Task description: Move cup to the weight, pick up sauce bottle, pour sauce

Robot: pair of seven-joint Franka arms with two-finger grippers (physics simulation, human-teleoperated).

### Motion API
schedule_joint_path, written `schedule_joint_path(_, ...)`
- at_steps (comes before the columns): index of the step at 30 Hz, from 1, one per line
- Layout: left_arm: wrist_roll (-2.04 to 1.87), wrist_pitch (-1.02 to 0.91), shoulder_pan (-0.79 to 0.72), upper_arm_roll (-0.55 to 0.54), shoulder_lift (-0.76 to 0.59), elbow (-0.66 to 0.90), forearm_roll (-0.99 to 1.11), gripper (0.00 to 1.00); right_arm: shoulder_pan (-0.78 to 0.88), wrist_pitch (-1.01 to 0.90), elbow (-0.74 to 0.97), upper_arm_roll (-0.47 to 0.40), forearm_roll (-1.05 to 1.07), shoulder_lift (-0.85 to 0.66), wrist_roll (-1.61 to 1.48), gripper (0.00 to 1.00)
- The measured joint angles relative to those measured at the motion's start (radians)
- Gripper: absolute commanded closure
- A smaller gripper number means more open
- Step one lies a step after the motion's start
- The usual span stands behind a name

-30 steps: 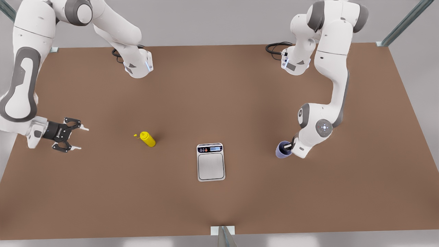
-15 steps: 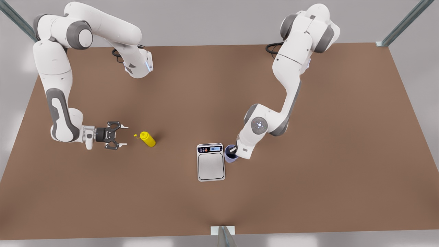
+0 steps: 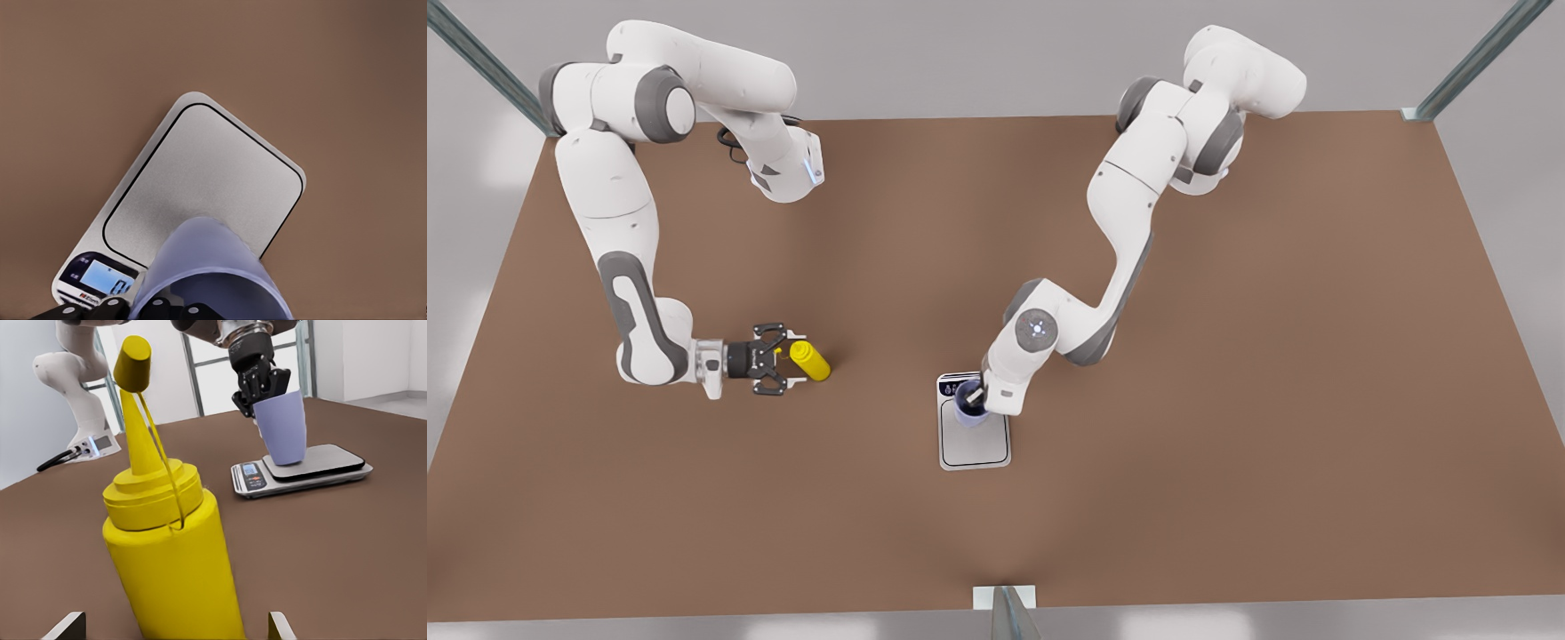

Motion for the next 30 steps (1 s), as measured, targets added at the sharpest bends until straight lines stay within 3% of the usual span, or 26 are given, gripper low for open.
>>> schedule_joint_path(1, -0.003, 0.001, 0.000, 0.000, -0.001, 0.001, 0.001, 0.53, 0.009, 0.000, 0.001, 0.000, 0.011, 0.000, 0.000, 0.00)
schedule_joint_path(5, -0.008, -0.008, 0.004, 0.000, -0.010, 0.002, 0.000, 0.37, 0.018, 0.000, 0.000, 0.001, 0.022, -0.001, 0.000, 0.00)
schedule_joint_path(20, -0.010, -0.131, 0.014, 0.009, -0.068, 0.029, 0.043, 0.35, 0.045, 0.037, 0.031, 0.000, 0.045, 0.047, -0.096, 0.00)
schedule_joint_path(25, 0.052, -0.284, 0.086, 0.014, -0.173, 0.024, 0.039, 0.35, 0.058, 0.038, 0.041, 0.000, 0.055, 0.060, -0.107, 0.00)
schedule_joint_path(27, 0.216, -0.430, 0.218, 0.015, -0.250, 0.016, 0.023, 0.35, 0.056, 0.038, 0.041, 0.000, 0.055, 0.063, -0.107, 0.29)
schedule_joint_path(28, 0.342, -0.538, 0.297, 0.032, -0.268, 0.014, 0.017, 0.26, 0.056, 0.038, 0.041, 0.000, 0.055, 0.063, -0.107, 0.32)
schedule_joint_path(30, 0.670, -0.598, 0.353, 0.223, -0.359, -0.103, 0.006, 0.00, 0.055, 0.039, 0.041, 0.000, 0.055, 0.064, -0.107, 0.37)
